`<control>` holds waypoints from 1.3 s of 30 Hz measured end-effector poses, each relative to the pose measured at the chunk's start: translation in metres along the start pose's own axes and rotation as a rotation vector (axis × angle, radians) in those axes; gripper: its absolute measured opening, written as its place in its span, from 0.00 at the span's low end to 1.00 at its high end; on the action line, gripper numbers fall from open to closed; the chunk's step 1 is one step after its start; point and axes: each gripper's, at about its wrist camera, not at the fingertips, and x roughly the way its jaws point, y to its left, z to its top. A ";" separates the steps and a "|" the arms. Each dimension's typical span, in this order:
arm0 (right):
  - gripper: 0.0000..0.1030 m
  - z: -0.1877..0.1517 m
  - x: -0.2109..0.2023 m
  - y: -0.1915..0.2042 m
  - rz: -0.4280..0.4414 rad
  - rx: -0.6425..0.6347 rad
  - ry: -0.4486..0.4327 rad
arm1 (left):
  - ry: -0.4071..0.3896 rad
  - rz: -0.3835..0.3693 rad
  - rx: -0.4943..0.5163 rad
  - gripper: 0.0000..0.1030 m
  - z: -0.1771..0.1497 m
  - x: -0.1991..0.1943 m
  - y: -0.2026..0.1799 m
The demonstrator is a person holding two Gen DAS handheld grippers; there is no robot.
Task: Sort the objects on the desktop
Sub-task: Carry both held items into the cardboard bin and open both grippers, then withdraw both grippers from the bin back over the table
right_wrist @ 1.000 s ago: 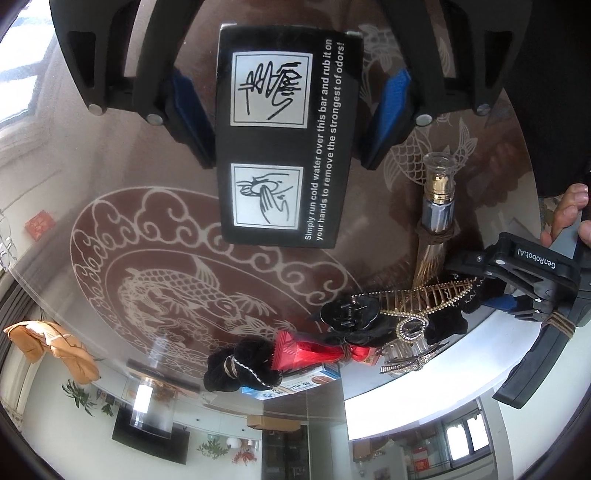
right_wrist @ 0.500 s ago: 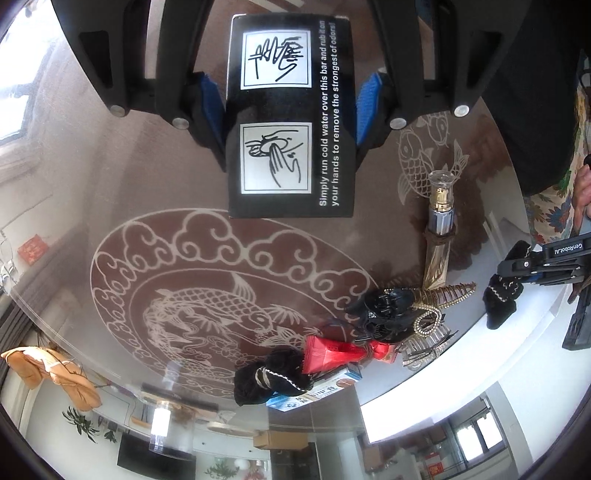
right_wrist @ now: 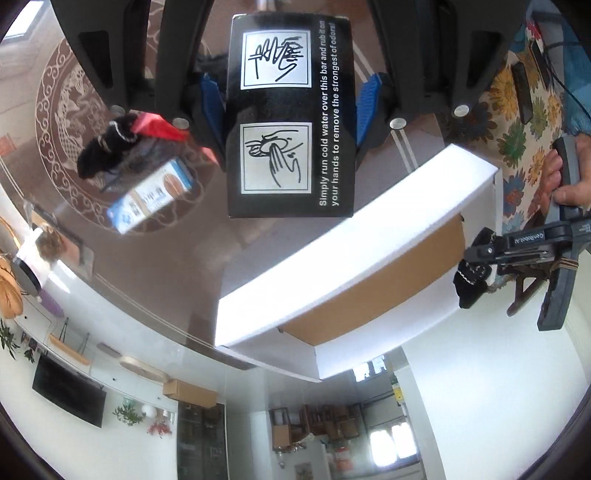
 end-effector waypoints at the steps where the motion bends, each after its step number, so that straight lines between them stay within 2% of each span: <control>1: 0.57 0.021 0.009 0.017 0.023 -0.017 -0.020 | 0.011 0.021 -0.011 0.29 0.003 0.008 0.009; 4: 0.57 0.073 0.046 0.067 0.114 -0.038 -0.055 | 0.049 0.046 -0.043 0.29 0.007 0.034 0.027; 7: 0.57 0.104 0.092 0.111 0.168 -0.083 -0.071 | 0.081 0.054 -0.062 0.29 0.008 0.058 0.038; 11: 0.58 0.115 0.153 0.148 0.172 -0.143 -0.030 | 0.110 0.090 -0.060 0.33 0.005 0.076 0.044; 13: 0.59 0.112 0.181 0.160 0.135 -0.191 0.032 | 0.120 0.094 -0.025 0.34 0.005 0.080 0.040; 14: 0.62 0.110 0.190 0.165 0.104 -0.222 0.057 | 0.121 0.105 -0.007 0.42 0.005 0.080 0.037; 15: 0.67 0.107 0.197 0.170 0.084 -0.257 0.074 | 0.125 0.137 0.018 0.62 0.005 0.082 0.033; 16: 0.67 0.103 0.204 0.172 0.053 -0.285 0.079 | 0.118 0.161 0.061 0.71 0.006 0.084 0.026; 17: 0.67 0.100 0.209 0.173 0.028 -0.302 0.090 | 0.114 0.184 0.103 0.84 0.004 0.086 0.021; 18: 0.67 0.098 0.211 0.173 0.021 -0.307 0.095 | 0.129 0.217 0.142 0.89 0.003 0.093 0.015; 19: 0.67 0.099 0.210 0.171 0.024 -0.296 0.090 | 0.152 0.237 0.164 0.88 0.001 0.099 0.013; 22: 0.67 0.097 0.216 0.154 -0.010 -0.248 0.125 | 0.144 0.293 0.209 0.88 0.001 0.104 0.006; 23: 0.67 0.094 0.218 0.151 -0.051 -0.266 0.132 | 0.148 0.280 0.205 0.88 0.002 0.104 0.006; 26: 0.63 0.085 0.216 0.153 -0.080 -0.345 0.137 | 0.138 0.238 0.182 0.88 0.001 0.104 0.005; 30: 0.62 0.081 0.206 0.144 -0.050 -0.292 0.142 | 0.102 0.203 0.154 0.88 -0.002 0.098 0.007; 35: 0.61 0.071 0.197 0.134 -0.053 -0.302 0.133 | 0.090 0.146 0.119 0.88 0.000 0.096 0.010; 39: 0.64 0.075 0.189 0.132 0.006 -0.238 0.097 | 0.062 0.126 0.109 0.89 0.012 0.098 0.015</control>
